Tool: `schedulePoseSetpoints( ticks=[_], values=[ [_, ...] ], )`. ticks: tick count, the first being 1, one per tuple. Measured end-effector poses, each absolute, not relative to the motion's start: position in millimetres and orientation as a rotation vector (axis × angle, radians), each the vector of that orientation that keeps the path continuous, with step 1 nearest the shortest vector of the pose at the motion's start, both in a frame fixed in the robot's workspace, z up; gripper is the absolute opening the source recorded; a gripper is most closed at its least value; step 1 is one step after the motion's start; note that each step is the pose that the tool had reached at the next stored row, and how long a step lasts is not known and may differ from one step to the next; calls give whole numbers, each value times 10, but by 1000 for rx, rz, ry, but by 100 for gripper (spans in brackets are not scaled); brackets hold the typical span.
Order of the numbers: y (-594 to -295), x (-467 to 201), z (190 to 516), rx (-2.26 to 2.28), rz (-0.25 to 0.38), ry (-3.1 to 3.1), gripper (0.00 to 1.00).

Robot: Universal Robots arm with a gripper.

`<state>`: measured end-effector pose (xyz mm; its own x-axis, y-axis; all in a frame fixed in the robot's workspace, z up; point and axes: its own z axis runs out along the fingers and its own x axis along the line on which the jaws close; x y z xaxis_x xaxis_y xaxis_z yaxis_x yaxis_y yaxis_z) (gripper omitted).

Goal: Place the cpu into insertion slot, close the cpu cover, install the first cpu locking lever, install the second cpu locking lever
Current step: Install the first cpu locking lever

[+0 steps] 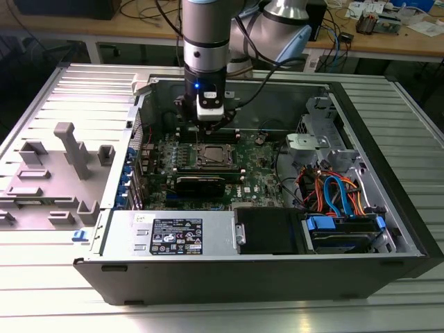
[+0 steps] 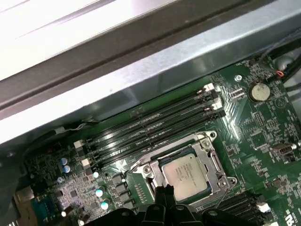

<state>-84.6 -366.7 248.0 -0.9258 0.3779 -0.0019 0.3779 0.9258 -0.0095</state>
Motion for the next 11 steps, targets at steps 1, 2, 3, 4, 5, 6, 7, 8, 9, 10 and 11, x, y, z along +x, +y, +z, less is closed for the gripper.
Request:
schedulePoseSetpoints(
  ticks=[1, 2, 3, 4, 5, 6, 7, 8, 9, 10, 11],
  values=[
    [-3665, -848, 2480, 589, -17, 3085, 11],
    [-3665, -850, 2480, 581, -18, 3087, 11],
    [-3664, -850, 2484, 574, -20, 3088, 11],
    [-3663, -850, 2487, 568, -21, 3089, 11],
    [-3658, -850, 2497, 559, -23, 3090, 11],
    [-3652, -850, 2512, 548, -27, 3092, 11],
    [-3651, -850, 2517, 543, -28, 3092, 11],
    [-3648, -850, 2527, 536, -30, 3093, 11],
    [-3642, -850, 2542, 524, -34, 3095, 11],
    [-3638, -850, 2557, 513, -37, 3096, 11],
    [-3633, -850, 2570, 503, -39, 3097, 11]
  ],
)
